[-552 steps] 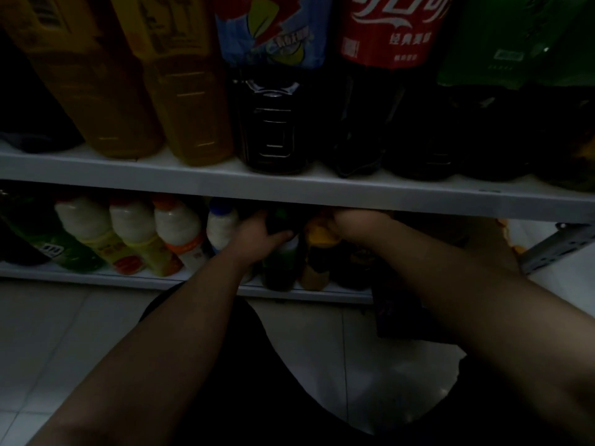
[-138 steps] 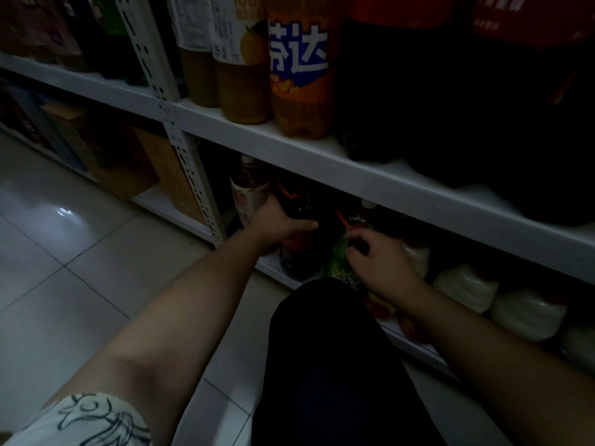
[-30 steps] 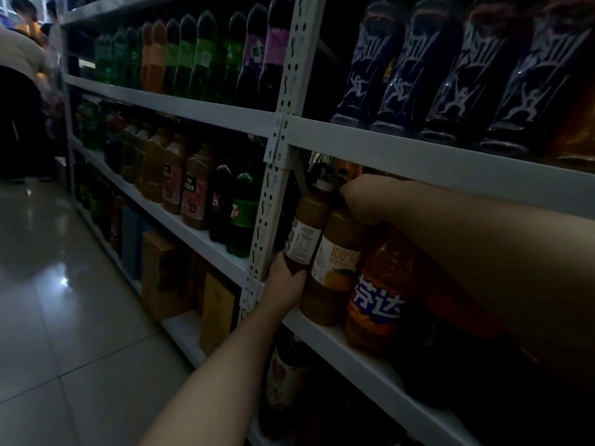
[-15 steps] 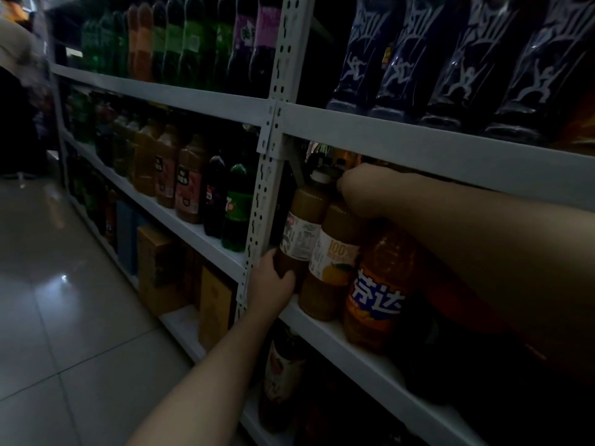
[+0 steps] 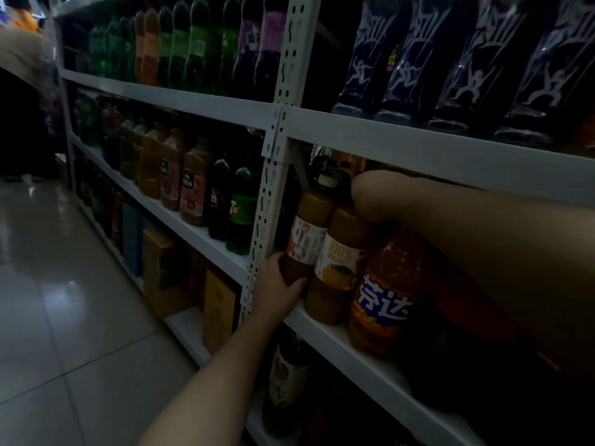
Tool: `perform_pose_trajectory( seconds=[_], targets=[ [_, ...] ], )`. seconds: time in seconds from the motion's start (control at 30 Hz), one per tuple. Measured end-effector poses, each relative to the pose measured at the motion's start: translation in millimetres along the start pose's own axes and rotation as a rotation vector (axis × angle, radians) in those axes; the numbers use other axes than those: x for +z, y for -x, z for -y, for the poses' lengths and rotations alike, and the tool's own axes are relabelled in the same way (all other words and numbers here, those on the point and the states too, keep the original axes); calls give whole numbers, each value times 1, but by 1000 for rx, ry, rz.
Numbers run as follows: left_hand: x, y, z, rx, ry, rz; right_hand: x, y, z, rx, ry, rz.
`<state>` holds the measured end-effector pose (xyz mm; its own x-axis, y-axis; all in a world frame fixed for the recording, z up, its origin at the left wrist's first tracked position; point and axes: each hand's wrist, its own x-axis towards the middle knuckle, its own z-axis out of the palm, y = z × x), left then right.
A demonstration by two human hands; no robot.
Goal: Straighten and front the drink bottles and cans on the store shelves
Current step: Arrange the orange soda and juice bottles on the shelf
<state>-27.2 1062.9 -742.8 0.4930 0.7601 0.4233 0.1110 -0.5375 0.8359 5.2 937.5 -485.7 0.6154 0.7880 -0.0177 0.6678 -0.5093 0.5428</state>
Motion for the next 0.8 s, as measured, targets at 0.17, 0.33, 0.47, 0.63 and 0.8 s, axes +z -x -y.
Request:
perform_pose_trajectory(
  seconds=[0.17,0.33,0.47,0.63,0.8],
  targets=[
    [3,-1,2,-39,130,171,0,2,1,2,-33,4],
    [4,-3,0,-18,99,70,3,-1,0,15,-65,-23],
    [12,1,-2,-18,57,-38,10,-7,-1,41,-105,-45],
    [6,-1,0,38,48,126,6,-12,-1,41,-83,13],
    [2,0,-2,-36,16,165,9,-13,-2,60,-109,3]
  ],
)
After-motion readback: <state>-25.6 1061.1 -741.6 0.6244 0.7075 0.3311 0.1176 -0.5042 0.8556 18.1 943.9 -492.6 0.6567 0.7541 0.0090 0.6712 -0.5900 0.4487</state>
